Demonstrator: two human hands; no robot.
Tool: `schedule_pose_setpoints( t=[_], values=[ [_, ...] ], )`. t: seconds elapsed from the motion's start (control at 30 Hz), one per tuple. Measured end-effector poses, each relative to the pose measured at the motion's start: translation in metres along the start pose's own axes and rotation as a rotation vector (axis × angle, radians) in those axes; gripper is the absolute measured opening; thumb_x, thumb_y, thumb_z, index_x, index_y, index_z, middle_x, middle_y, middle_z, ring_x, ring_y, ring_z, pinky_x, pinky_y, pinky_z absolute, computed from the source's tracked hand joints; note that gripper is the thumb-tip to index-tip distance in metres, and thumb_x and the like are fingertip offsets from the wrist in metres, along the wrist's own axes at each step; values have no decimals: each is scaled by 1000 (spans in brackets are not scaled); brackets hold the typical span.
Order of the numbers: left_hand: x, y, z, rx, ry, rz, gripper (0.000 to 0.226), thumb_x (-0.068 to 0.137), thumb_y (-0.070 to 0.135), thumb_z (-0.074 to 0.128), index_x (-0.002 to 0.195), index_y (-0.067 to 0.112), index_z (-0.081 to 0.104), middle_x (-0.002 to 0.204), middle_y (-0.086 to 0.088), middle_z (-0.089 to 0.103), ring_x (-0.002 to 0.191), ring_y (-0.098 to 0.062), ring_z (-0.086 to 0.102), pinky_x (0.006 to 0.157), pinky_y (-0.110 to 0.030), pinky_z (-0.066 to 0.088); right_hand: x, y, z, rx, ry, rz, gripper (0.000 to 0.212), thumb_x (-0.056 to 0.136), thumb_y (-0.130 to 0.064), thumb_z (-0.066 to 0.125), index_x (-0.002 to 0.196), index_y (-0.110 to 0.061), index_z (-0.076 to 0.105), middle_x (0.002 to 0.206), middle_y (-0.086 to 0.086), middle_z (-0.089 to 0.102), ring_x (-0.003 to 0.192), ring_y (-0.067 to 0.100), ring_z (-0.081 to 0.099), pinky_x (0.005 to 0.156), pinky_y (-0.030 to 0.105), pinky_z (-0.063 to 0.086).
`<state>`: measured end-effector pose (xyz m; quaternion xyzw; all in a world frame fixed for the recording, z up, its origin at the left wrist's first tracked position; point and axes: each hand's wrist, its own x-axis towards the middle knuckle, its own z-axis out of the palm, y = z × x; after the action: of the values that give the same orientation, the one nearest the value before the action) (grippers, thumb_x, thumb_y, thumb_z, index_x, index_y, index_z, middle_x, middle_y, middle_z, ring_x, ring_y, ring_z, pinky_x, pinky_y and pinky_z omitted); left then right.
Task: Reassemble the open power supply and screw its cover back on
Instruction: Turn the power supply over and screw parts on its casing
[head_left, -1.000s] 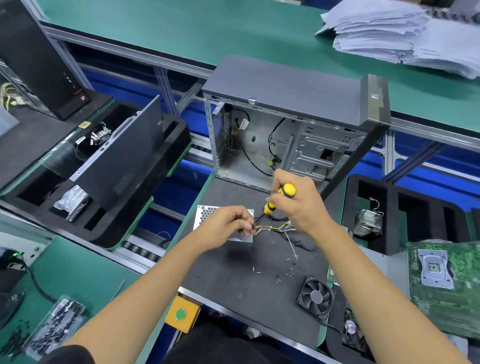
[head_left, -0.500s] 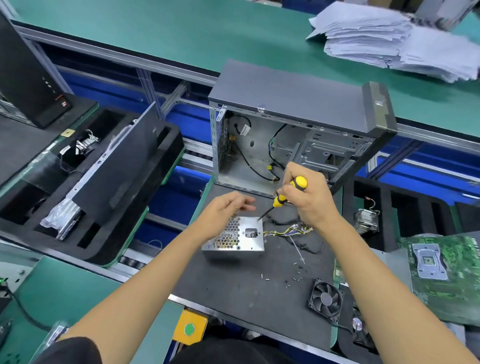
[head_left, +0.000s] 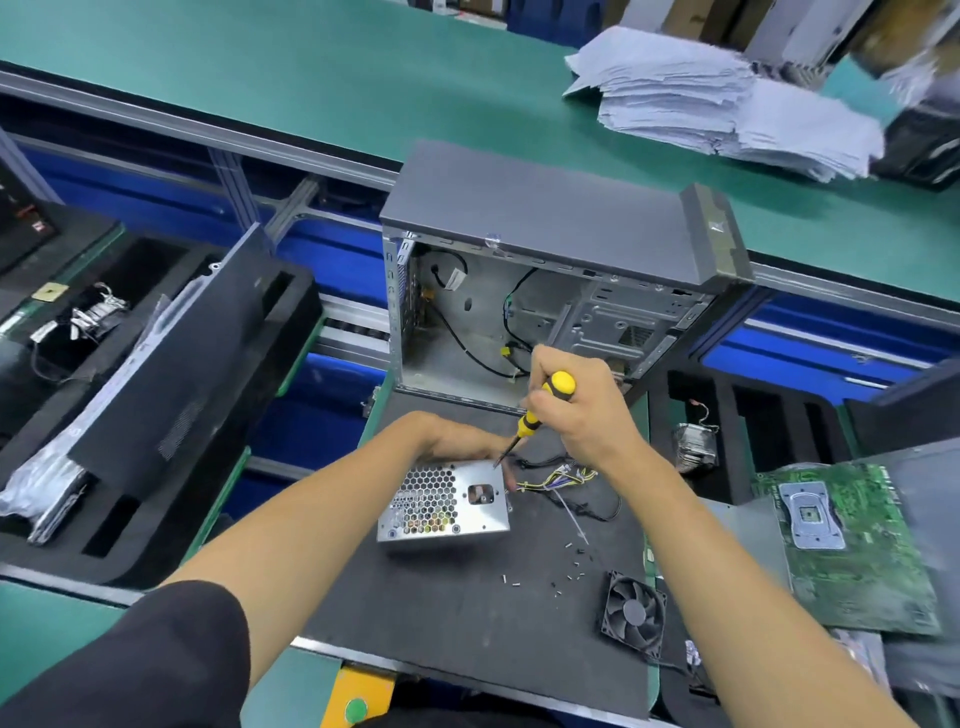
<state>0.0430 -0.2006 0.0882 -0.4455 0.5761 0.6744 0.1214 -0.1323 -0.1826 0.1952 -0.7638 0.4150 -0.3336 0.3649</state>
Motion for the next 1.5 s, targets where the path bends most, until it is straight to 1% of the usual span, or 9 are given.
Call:
schedule_pose_setpoints(
  t=[0.37, 0.4, 0.47, 0.6, 0.67, 0.77, 0.97, 1.17, 1.5],
  values=[
    [9, -25, -2, 40, 176, 65, 67, 95, 72, 48, 119, 10, 47, 111, -10, 69, 128, -25, 38, 111, -33, 34, 7, 4, 3, -19, 8, 10, 20, 73, -9, 61, 64, -17, 44, 58, 11, 42, 58, 31, 41, 51, 35, 37],
    [10, -26, 0, 29, 162, 90, 43, 97, 69, 48, 78, 31, 41, 84, 1, 66, 83, -2, 38, 97, -31, 41, 8, 4, 3, -21, 8, 10, 20, 73, -9, 61, 64, -17, 44, 58, 12, 42, 59, 32, 41, 51, 35, 37],
    [9, -24, 2, 27, 139, 126, 55, 99, 66, 47, 75, 17, 47, 90, 24, 34, 76, -3, 50, 94, -30, 38, 8, 5, 5, -20, 4, 14, 20, 73, -9, 61, 65, -16, 44, 58, 12, 41, 59, 32, 39, 51, 33, 36],
    [5, -24, 6, 61, 183, 150, 67, 101, 65, 45, 93, 1, 62, 121, -1, 56, 86, -9, 68, 106, -38, 39, 8, 8, 7, -36, -4, 20, 19, 73, -11, 60, 64, -16, 45, 59, 13, 42, 60, 31, 39, 52, 31, 35],
    [3, -22, 7, 48, 235, 148, 58, 99, 67, 47, 75, 16, 56, 64, -3, 58, 59, -20, 55, 75, -38, 43, 9, 8, 8, -53, -8, 19, 17, 72, -12, 60, 64, -14, 45, 58, 12, 43, 60, 30, 40, 52, 29, 35],
    [2, -19, 8, 34, 235, 163, 55, 98, 66, 51, 69, 25, 29, 63, 9, 24, 51, -10, 25, 59, -35, 22, 8, 8, 9, -55, -10, 21, 17, 72, -13, 59, 64, -17, 45, 57, 7, 43, 59, 28, 40, 52, 30, 36],
    [-9, -27, -8, 20, -68, 209, 4, 97, 26, 70, 97, 23, 72, 96, 3, 74, 84, -10, 67, 77, -21, 50, 8, 7, 8, -63, 3, 29, 19, 73, -13, 59, 64, -20, 44, 59, 7, 41, 64, 39, 51, 53, 37, 39],
    [-6, -33, -15, -18, -85, 206, 20, 98, 9, 67, 118, 10, 69, 101, 0, 75, 84, -9, 70, 71, -20, 55, 8, 6, 7, -61, 6, 21, 18, 73, -15, 59, 64, -20, 45, 59, 8, 43, 68, 42, 57, 54, 41, 43],
    [-4, -31, -6, -78, -47, 245, 34, 96, 6, 54, 89, 31, 75, 91, 9, 77, 76, -2, 71, 62, -11, 50, 5, 5, 8, -60, 5, 19, 15, 70, -27, 54, 64, -15, 46, 60, 16, 46, 66, 41, 54, 56, 43, 46]
  ],
)
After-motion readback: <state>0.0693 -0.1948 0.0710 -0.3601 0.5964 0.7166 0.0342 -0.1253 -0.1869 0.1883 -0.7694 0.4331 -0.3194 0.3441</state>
